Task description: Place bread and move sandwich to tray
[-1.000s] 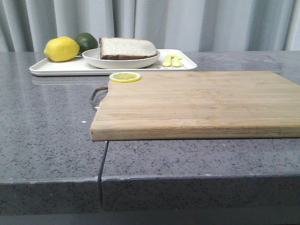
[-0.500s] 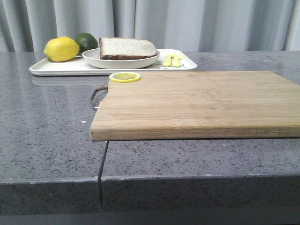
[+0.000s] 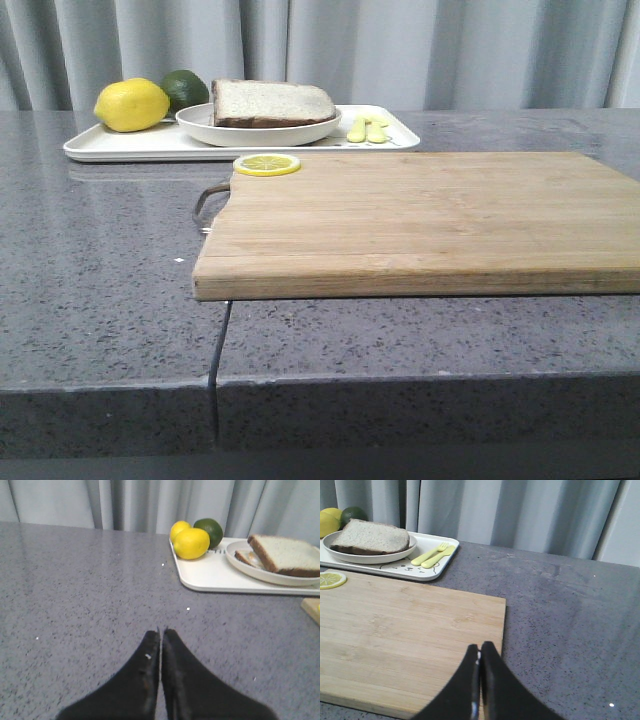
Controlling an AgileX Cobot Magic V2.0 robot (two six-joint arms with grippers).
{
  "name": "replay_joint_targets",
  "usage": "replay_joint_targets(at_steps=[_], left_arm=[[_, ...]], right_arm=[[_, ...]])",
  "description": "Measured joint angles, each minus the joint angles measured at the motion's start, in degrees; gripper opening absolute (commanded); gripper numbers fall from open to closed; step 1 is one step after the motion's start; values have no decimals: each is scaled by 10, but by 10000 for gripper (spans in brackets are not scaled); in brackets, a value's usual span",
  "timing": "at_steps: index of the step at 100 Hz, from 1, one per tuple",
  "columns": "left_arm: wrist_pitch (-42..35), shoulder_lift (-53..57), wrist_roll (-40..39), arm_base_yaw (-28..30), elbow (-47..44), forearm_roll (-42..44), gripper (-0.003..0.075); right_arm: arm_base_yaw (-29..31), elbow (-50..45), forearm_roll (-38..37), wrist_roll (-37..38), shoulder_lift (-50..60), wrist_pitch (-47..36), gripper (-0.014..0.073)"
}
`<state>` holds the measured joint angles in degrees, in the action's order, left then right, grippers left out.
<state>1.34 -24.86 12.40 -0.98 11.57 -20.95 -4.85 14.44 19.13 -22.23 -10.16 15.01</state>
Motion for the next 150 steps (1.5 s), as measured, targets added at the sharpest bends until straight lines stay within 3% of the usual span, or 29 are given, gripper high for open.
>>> replay_joint_targets(at_steps=[33, 55, 74, 150], left_arm=[[-5, 104, 0, 0, -117, 83, -19], [14, 191, 0, 3, -118, 110, -19], [42, 247, 0, 43, -118, 115, -19], [54, 251, 0, 59, -118, 122, -19]], right_arm=[[0, 0, 0, 0, 0, 0, -67], [0, 0, 0, 0, 0, 0, -67], [0, 0, 0, 0, 0, 0, -67], [0, 0, 0, 0, 0, 0, -67]])
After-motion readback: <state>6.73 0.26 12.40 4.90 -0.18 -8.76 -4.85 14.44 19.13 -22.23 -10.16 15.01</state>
